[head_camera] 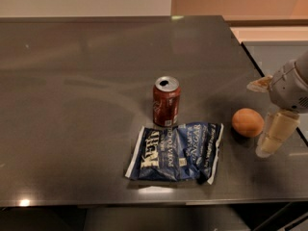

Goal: Pick orange

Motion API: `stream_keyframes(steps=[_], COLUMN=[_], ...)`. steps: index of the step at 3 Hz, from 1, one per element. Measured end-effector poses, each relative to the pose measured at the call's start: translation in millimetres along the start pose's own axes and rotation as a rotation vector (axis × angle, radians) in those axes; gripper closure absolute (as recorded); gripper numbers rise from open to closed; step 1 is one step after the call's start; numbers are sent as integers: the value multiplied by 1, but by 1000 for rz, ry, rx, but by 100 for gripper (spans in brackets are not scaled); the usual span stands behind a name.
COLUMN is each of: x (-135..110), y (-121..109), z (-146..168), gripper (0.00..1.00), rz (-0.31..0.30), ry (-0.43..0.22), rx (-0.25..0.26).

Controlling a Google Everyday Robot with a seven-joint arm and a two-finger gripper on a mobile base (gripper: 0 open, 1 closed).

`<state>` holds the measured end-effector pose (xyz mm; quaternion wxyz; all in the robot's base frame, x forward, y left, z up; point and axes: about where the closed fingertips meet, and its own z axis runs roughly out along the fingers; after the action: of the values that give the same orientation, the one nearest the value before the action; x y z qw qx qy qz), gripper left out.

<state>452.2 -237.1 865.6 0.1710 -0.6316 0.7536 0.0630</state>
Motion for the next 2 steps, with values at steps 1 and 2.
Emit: stream_keyframes(steps=[1,2], x=[2,6], y=[3,2], z=[8,11], gripper=[18,42], rz=[-1,9], ry=[-5,-10], rx=[-9,-8])
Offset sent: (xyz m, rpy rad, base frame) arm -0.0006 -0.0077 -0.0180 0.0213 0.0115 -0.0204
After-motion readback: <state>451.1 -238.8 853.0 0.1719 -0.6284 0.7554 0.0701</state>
